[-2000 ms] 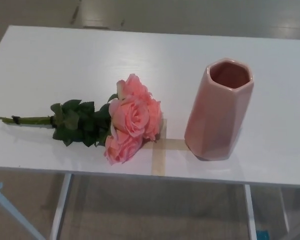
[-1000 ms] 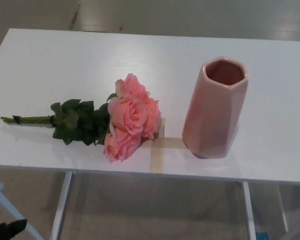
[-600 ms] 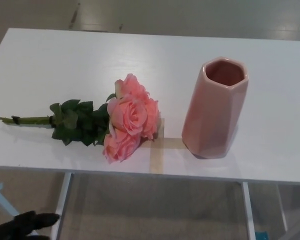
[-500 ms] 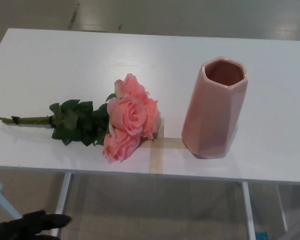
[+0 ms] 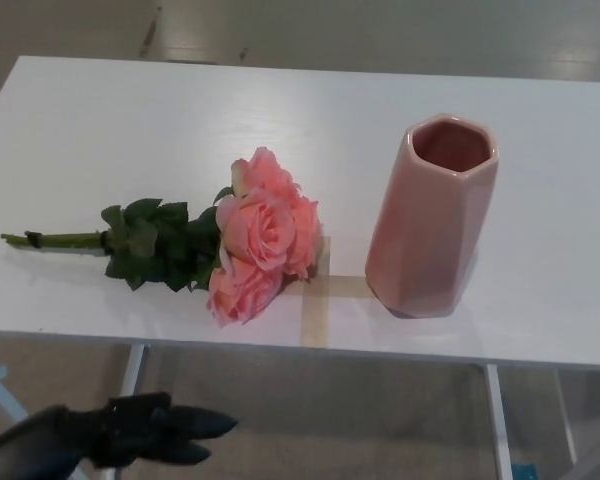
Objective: Use the left hand to pick up the rose and then lift and insert it into the pink vase.
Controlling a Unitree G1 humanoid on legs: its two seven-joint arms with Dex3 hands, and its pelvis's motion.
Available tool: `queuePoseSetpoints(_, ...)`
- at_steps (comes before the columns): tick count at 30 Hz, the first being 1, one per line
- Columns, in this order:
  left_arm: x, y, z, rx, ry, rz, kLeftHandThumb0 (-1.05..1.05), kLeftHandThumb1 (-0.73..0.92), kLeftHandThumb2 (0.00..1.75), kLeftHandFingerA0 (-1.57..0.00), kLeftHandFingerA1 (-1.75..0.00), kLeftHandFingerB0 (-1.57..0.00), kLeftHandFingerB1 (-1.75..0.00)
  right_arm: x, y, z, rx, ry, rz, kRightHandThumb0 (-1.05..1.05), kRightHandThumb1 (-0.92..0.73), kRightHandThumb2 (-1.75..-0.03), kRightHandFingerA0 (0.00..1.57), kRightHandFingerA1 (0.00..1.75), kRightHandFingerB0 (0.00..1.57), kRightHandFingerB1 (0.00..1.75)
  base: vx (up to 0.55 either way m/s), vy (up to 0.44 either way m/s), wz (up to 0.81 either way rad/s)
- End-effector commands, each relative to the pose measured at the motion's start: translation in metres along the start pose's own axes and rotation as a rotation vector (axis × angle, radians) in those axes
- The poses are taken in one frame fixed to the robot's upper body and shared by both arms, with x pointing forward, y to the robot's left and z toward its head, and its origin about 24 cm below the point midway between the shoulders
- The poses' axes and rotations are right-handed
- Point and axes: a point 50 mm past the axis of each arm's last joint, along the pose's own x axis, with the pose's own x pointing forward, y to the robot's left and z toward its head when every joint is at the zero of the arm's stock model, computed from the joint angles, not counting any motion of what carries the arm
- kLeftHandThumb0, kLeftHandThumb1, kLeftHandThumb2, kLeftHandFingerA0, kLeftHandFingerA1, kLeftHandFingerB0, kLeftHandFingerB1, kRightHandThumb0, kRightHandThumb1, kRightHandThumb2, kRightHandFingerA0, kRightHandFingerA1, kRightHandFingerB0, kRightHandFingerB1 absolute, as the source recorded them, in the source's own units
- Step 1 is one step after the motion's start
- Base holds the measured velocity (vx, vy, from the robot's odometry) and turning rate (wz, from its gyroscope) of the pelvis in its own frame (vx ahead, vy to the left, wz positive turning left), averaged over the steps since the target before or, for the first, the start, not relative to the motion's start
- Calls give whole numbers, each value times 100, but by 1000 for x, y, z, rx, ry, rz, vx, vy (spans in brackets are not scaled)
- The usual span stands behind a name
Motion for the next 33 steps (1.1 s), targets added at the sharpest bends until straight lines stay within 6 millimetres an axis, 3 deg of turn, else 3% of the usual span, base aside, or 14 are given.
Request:
queuePoseSetpoints(1, 9, 14, 67, 26, -275, 39, -27, 24, 84, -8, -51, -7, -49, 0, -6, -3, -28, 20, -19, -35, -68, -60, 61, 41, 56, 39, 0, 0, 0)
queuePoseSetpoints(6, 16, 23, 69, 52, -278, 79, -27, 24, 84, -7, -50, -6, -49, 0, -6, -3, -35, 19, -19, -35, -68, -60, 61, 41, 56, 39, 0, 0, 0)
queuePoseSetpoints(7, 26, 42, 69, 115, -249, 149, -30, 24, 83, 0, -49, 0, -47, 0, -6, -1, -42, 12, -19, -35, -68, -60, 61, 41, 56, 39, 0, 0, 0)
queuePoseSetpoints(8, 31, 52, 70, 150, -232, 193, -54, 45, 54, -11, -27, -14, -26, 0, -6, 0, -42, 8, -17, -35, -68, -60, 61, 41, 56, 39, 0, 0, 0)
queuePoseSetpoints(10, 34, 57, 71, 163, -222, 211, -54, 45, 54, -11, -27, -14, -26, 0, -6, -1, -38, 8, -15, -35, -68, -60, 61, 41, 56, 39, 0, 0, 0)
queuePoseSetpoints(11, 44, 74, 67, 242, -191, 307, -54, 36, 74, 0, -26, -11, -34, 0, -5, 0, -25, 5, -11, -34, -68, -60, 61, 41, 57, 39, 0, 0, 0)
queuePoseSetpoints(15, 55, 86, 63, 327, -169, 389, -58, 38, 70, -6, -23, -9, -29, 0, -6, 1, -24, 0, -7, -34, -68, -60, 61, 41, 57, 39, 0, 0, 0)
queuePoseSetpoints(16, 59, 90, 60, 363, -150, 411, -58, 38, 69, -7, -22, -10, -30, 1, -6, 1, -21, 0, -9, -37, -55, -91, 55, 59, 46, 54, 0, 0, 0)
queuePoseSetpoints(20, 68, 100, 54, 429, -98, 448, -54, 44, 54, -5, -23, -12, -27, 1, -7, 2, -15, -3, -11, -37, -55, -91, 56, 59, 47, 55, 0, 0, 0)
queuePoseSetpoints(22, 77, 111, 43, 439, 13, 462, -53, 35, 74, 0, -20, -12, -35, 1, -6, 3, -15, -5, -8, -37, -55, -91, 56, 60, 47, 55, 0, 0, 0)
queuePoseSetpoints(29, 91, 126, 23, 429, 189, 463, -52, 34, 75, 0, -17, -8, -31, 1, -5, 4, -17, -7, -4, -37, -55, -91, 56, 60, 46, 54, 0, 0, 0)
queuePoseSetpoints(30, 97, 131, 12, 485, 266, 469, -51, 34, 74, 0, -18, -10, -31, 2, -6, 7, -14, -5, -4, -34, -66, -60, 63, 42, 58, 39, 0, 0, 0)
queuePoseSetpoints(32, 98, 131, 12, 487, 267, 470, -51, 34, 74, 0, -18, -10, -31, 2, -6, 7, -14, -5, -4, -34, -66, -60, 63, 42, 58, 39, 0, 0, 0)
queuePoseSetpoints(33, 100, 131, 7, 523, 285, 470, -55, 43, 54, 0, -22, -8, -26, 2, -6, 8, -22, -3, -2, -34, -66, -60, 63, 42, 57, 39, 0, 0, 0)
